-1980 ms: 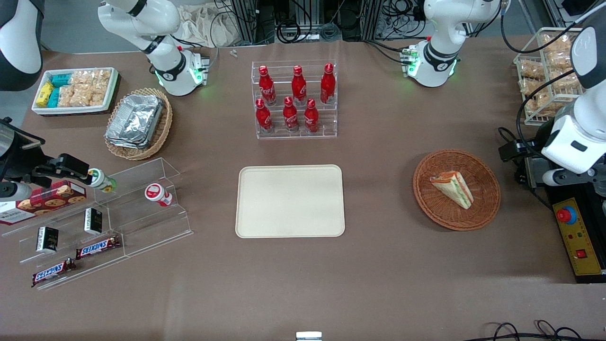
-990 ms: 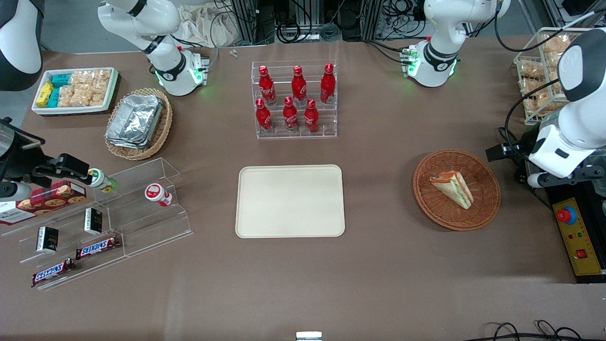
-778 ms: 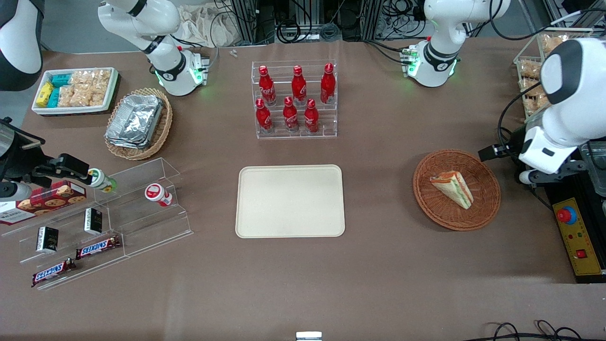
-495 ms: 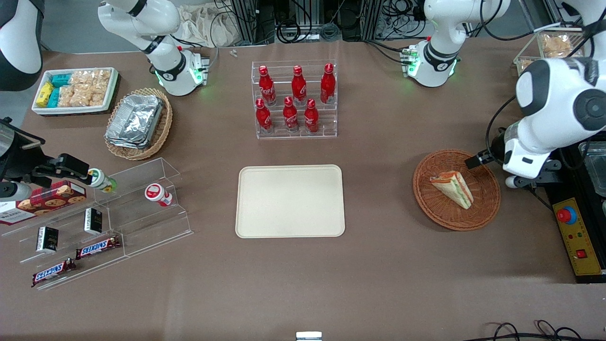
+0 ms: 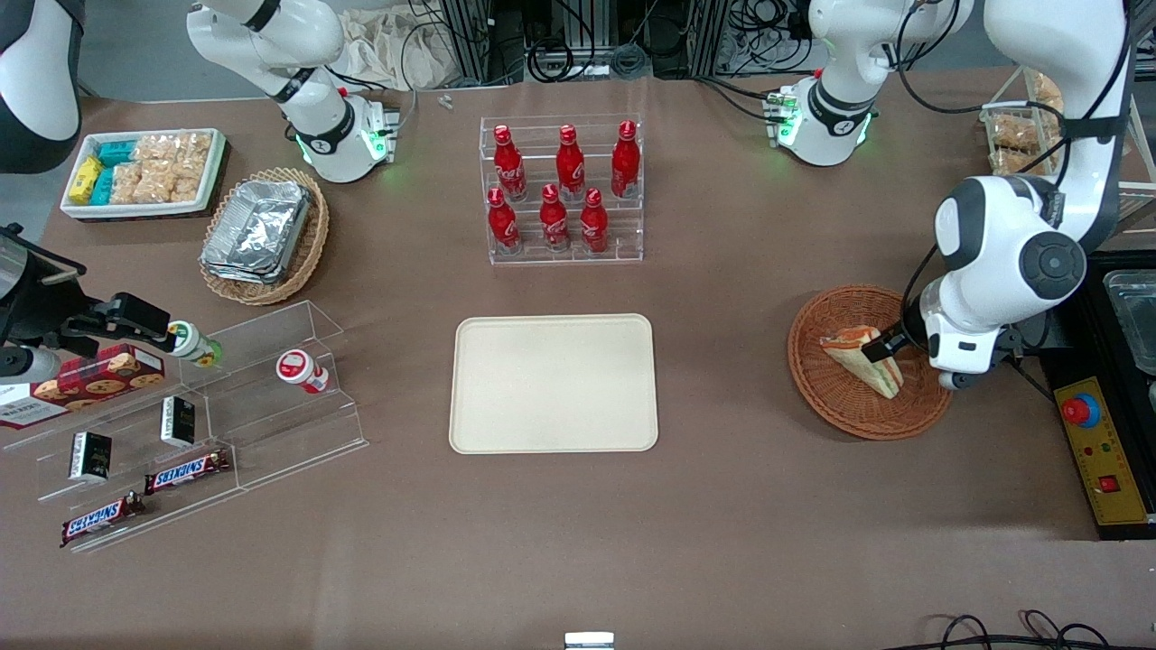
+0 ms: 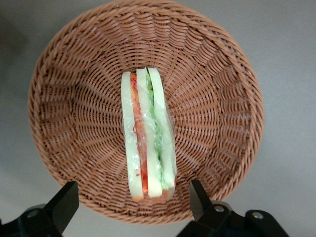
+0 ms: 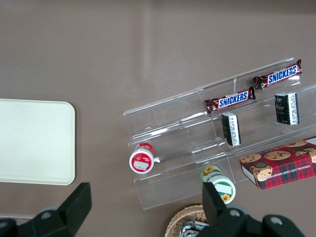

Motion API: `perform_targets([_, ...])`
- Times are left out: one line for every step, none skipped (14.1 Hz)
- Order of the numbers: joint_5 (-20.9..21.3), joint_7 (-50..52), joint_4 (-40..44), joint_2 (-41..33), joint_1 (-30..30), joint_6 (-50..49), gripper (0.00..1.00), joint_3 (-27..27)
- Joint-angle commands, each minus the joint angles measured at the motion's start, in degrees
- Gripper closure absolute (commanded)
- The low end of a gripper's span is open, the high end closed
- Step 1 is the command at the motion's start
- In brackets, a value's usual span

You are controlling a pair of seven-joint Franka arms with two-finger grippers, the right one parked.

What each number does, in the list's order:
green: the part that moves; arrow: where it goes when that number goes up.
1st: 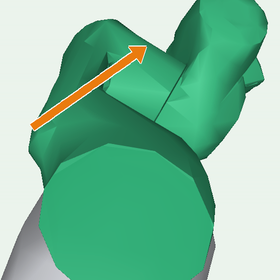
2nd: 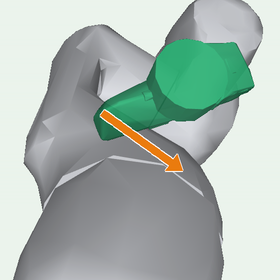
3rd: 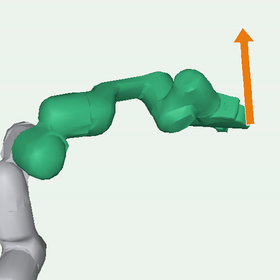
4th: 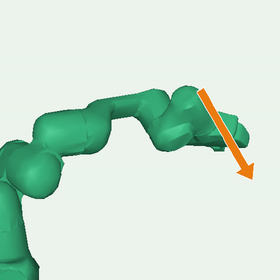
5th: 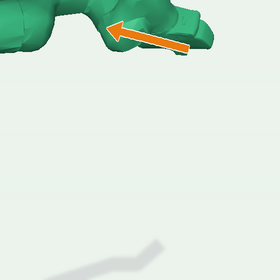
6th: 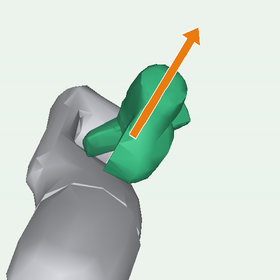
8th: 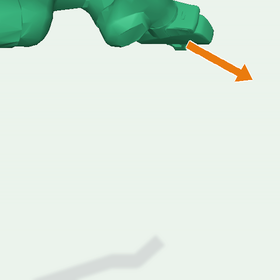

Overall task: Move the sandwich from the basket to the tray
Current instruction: 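Lower the open left gripper around the wrapped sandwich and close it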

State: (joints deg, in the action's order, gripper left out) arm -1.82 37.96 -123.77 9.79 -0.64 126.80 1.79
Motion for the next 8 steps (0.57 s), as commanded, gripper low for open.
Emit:
perform_targets([-0.37, 3.16, -2.96, 0.75, 0.03, 5.2, 0.0, 0.14])
perform_targets([-0.37, 3.78, -3.05, 1.45, 0.03, 5.91, 0.01, 0.14])
perform_targets([-0.46, 4.05, -2.97, 2.41, 0.03, 6.35, 0.01, 0.14])
perform_targets([-1.07, 4.05, -3.05, 2.77, 0.03, 7.31, 0.01, 0.14])
perform_targets([-1.34, 4.05, -3.23, 3.04, -0.06, 7.84, 0.01, 0.14])
perform_targets([-1.34, 4.14, -3.49, 3.39, -0.06, 8.02, 0.01, 0.14])
perform_targets([-1.34, 4.92, -3.67, 3.48, -0.06, 8.72, 0.05, 0.14])
perform_targets([-1.34, 6.32, -3.84, 4.17, -0.15, 10.03, 0.09, 0.14])
